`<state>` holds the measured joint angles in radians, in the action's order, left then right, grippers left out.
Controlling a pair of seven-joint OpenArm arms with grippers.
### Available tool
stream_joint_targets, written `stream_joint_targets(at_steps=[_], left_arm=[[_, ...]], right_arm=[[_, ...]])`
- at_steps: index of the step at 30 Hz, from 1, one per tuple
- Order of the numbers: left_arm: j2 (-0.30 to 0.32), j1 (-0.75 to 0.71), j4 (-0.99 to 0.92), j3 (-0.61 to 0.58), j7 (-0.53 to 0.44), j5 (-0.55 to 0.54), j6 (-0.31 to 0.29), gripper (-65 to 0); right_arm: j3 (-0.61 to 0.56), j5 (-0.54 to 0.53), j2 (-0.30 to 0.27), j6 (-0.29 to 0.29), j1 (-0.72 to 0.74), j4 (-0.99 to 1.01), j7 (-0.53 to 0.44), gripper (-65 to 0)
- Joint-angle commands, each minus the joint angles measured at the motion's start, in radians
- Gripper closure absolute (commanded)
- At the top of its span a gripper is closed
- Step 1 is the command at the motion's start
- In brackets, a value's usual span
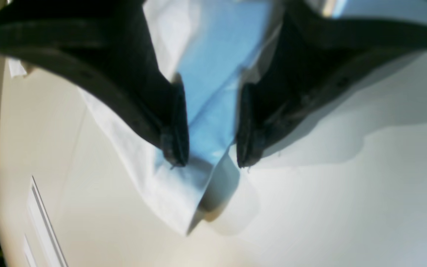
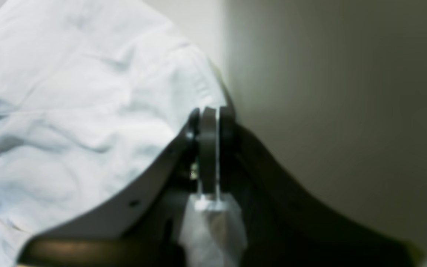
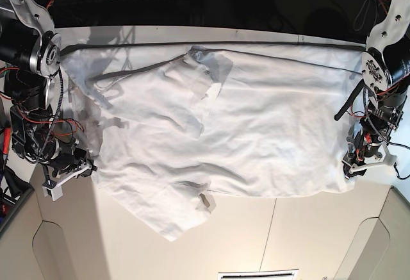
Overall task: Layout the t-shirt on the table in an organized manner, then fold the t-shirt properly
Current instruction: 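Grasp the shirt's side edge with the left gripper and tug outward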
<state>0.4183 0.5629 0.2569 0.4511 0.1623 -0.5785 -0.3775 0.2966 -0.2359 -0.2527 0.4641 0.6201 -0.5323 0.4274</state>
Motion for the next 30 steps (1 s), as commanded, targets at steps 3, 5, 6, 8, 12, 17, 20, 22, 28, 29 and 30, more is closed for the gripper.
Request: stream_joint_targets(at_steps=[3,5,6,8,12,17,20,22,28,29,30], left_arm=[[0.014,0.028,0.015,0.000,0.007,-0.001,-0.031,-25.6],[0.014,0.030,0.015,0.000,0.010,0.011,-0.031,-25.6],[0.014,0.031,0.015,0.000,0.011,0.016,-0.031,-25.5],[0.014,0.030,0.015,0.000,0.011,0.021,-0.040,-24.2],[0.014,0.030,0.015,0.000,0.014,0.021,-0.054,-18.7],[0.014,0.030,0.015,0.000,0.022,0.021,-0.086,-18.1],[0.014,0.030,0.015,0.000,0.022,0.021,-0.135,-7.9],[0.014,0.030,0.015,0.000,0.021,0.021,-0.168,0.0],[0.024,0.029,0.017,0.000,0.028,0.005,-0.261,0.0],[0.029,0.029,0.017,0.000,0.039,-0.011,-0.271,0.0],[0.035,0.029,0.017,0.000,0.052,-0.031,-0.281,0.0]], right_arm=[[0.002,-0.015,-0.013,0.013,0.031,-0.015,-0.020,0.0],[0.002,-0.016,-0.013,0.013,0.031,-0.015,-0.020,0.0],[0.002,-0.015,-0.013,0.013,0.031,-0.015,-0.020,0.0],[0.002,-0.016,-0.013,0.013,0.031,-0.015,-0.020,0.0],[0.002,-0.016,-0.013,0.013,0.031,-0.015,-0.020,0.0],[0.002,-0.016,-0.013,0.013,0.031,-0.015,-0.020,0.0],[0.002,-0.016,-0.013,0.012,0.031,-0.015,-0.020,0.0],[0.002,-0.016,-0.013,0.012,0.031,-0.015,-0.020,0.0],[0.002,-0.066,-0.014,0.013,0.031,-0.026,0.000,0.0],[0.002,-0.072,-0.014,0.016,0.031,-0.033,0.005,0.0],[0.002,-0.077,-0.014,0.023,0.031,-0.044,0.014,0.0]])
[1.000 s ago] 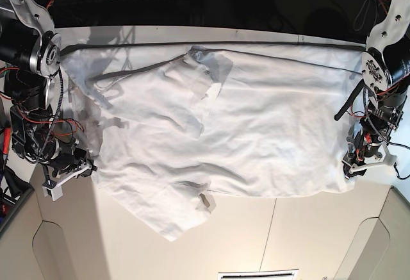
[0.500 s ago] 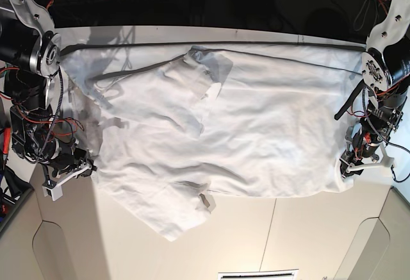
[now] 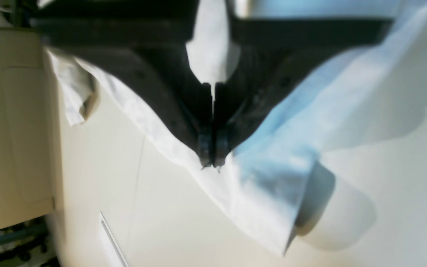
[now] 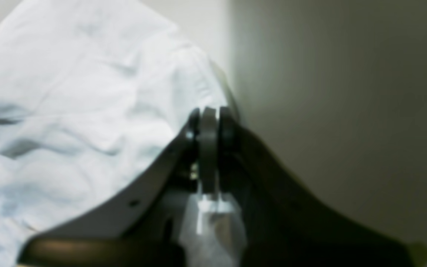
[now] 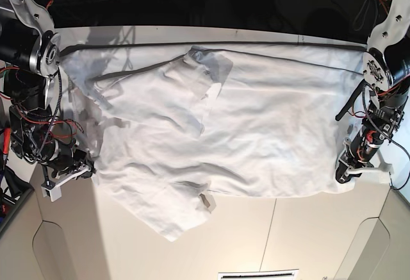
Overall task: Layout the t-shirt on the table in an organized manner, then fold the t-shirt properly
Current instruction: 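Grasp the shirt's side edge with the left gripper and tug outward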
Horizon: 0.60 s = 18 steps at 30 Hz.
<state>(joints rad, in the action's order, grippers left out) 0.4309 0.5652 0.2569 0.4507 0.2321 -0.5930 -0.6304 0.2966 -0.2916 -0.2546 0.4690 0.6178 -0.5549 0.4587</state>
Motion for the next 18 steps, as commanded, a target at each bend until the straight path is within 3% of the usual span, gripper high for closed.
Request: stream_joint_targets(at_steps=[1,7,11,13,15,18], left_arm=[[0.031,0.026,0.017,0.000,-0.003,-0.035,-0.046,0.0],[0.088,0.018,0.017,0.000,0.046,-0.113,-0.068,0.0],[0.095,0.008,0.017,0.000,0.022,-0.009,-0.068,0.0],[0.093,0.001,0.017,-0.005,-0.020,0.068,-0.068,-10.8],[0.093,-0.010,0.017,-0.037,-0.050,0.101,-0.004,-17.1],[0.093,-0.048,0.017,-0.108,-0.127,0.116,0.082,-17.3]], right_arm=[[0.002,-0.024,-0.012,0.029,0.033,-0.036,-0.006,0.0],[0.002,-0.032,-0.012,0.062,0.033,-0.127,0.051,0.0],[0.002,-0.042,-0.011,0.063,0.032,-0.135,0.051,0.0],[0.002,-0.043,-0.011,0.063,0.032,-0.135,0.054,0.0],[0.002,-0.037,-0.012,0.063,0.032,-0.135,0.055,0.0],[0.002,-0.022,-0.020,0.062,0.033,-0.135,0.055,0.0]])
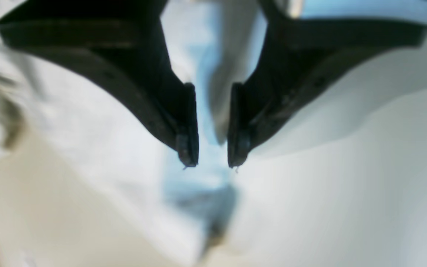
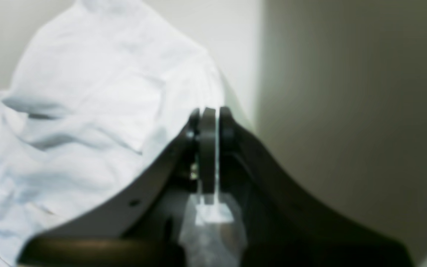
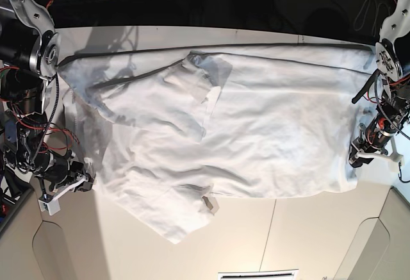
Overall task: Layout the t-shirt on the table in an organized manner, then fold the t-shirt properly
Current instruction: 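Grasp the shirt's side edge with the left gripper and tug outward, then lift the held shirt edge with the left gripper and pull it taut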
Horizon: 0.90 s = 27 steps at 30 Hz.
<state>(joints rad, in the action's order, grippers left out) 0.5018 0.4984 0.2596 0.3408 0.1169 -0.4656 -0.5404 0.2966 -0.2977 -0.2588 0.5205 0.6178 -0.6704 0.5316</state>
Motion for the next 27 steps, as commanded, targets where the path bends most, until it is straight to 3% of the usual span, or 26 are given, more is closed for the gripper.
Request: stream_joint_targets(at_steps=[1,5,9,17,19,22,27], left_arm=[[0.022,0.007,0.014,-0.019,-0.030,-0.011,0.000,-17.3],[0.008,-0.011,0.014,-0.076,-0.052,-0.006,0.006,-18.2],[0.009,-0.013,0.016,-0.080,-0.116,0.076,0.005,-21.4],[0.022,-0.048,0.057,-0.078,-0.323,0.082,-0.010,-21.4],[0.022,-0.047,0.074,-0.078,-0.300,0.098,-0.008,-24.0],[0.022,-0.047,0.108,-0.078,-0.200,0.078,0.055,-39.5],[0.022,-0.046,0.126,-0.078,-0.079,-0.037,0.113,-41.2]], right_arm=[[0.002,-0.016,-0.020,0.011,0.032,-0.019,-0.018,0.0],[0.002,-0.017,-0.030,0.011,0.033,-0.019,-0.018,0.0],[0.002,-0.017,-0.027,0.011,0.022,-0.019,-0.011,0.0],[0.002,-0.028,-0.027,0.011,-0.028,-0.019,-0.016,0.0],[0.002,-0.028,-0.027,0.011,-0.034,-0.019,-0.015,0.0],[0.002,-0.028,-0.027,0.011,-0.034,-0.019,-0.015,0.0],[0.002,-0.063,-0.027,0.011,-0.031,-0.019,-0.016,0.0]])
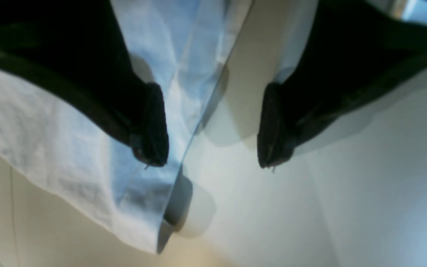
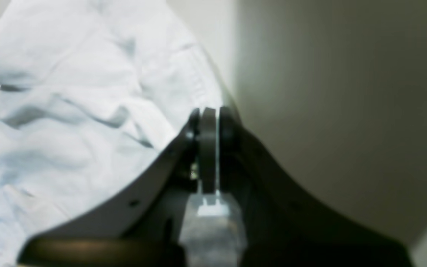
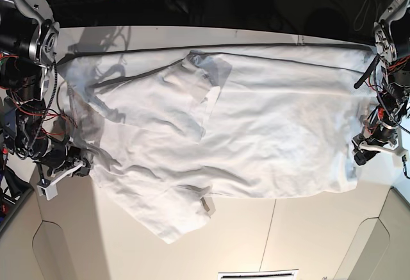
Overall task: Layout the t-shirt on the table in an organized manner, then fold the t-shirt properly
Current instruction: 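Lift the held shirt edge with the left gripper and pull it taut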
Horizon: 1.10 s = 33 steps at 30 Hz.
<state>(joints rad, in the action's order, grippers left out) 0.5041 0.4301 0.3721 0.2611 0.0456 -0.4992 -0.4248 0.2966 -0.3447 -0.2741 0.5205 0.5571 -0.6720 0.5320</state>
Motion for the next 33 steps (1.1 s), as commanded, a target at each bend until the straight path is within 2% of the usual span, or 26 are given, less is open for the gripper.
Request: stream_joint_targets(at_steps=[1,3,7,15,24,26,28,31,33], left_arm=[[0.019,0.021,0.013,0.002,0.008,-0.036,0.010,-41.2],[0.015,0.021,0.012,0.002,0.029,-0.103,0.030,-41.2],[-0.007,0.022,0.012,0.002,0.054,-0.171,0.028,-41.1],[-0.101,0.022,0.012,0.002,0.057,-0.134,0.028,-41.1],[-0.113,0.047,0.012,0.002,0.098,-0.105,-0.007,-40.0],[-0.110,0.046,0.012,0.002,0.097,-0.106,-0.008,-31.7],[-0.105,0.045,0.012,0.002,0.083,-0.107,-0.018,-16.7],[-0.098,0.046,0.014,0.002,0.062,-0.108,-0.021,0.0],[-0.094,0.046,0.019,0.002,0.055,-0.111,-0.058,0.0]], right_arm=[[0.002,-0.023,-0.011,0.011,0.030,-0.018,-0.016,0.0],[0.002,-0.023,-0.011,0.011,0.029,-0.018,-0.015,0.0],[0.002,-0.022,-0.012,0.011,0.029,-0.018,-0.014,0.0],[0.002,-0.022,-0.011,0.011,0.029,-0.018,-0.011,0.0],[0.002,-0.023,-0.011,0.011,0.029,-0.018,-0.011,0.0],[0.002,-0.022,-0.011,0.011,0.029,-0.018,-0.011,0.0],[0.002,-0.022,-0.011,0.011,0.029,-0.018,-0.011,0.0],[0.002,-0.022,-0.012,0.011,0.027,-0.018,-0.007,0.0],[0.002,-0.023,-0.012,0.011,0.027,-0.018,-0.002,0.0]])
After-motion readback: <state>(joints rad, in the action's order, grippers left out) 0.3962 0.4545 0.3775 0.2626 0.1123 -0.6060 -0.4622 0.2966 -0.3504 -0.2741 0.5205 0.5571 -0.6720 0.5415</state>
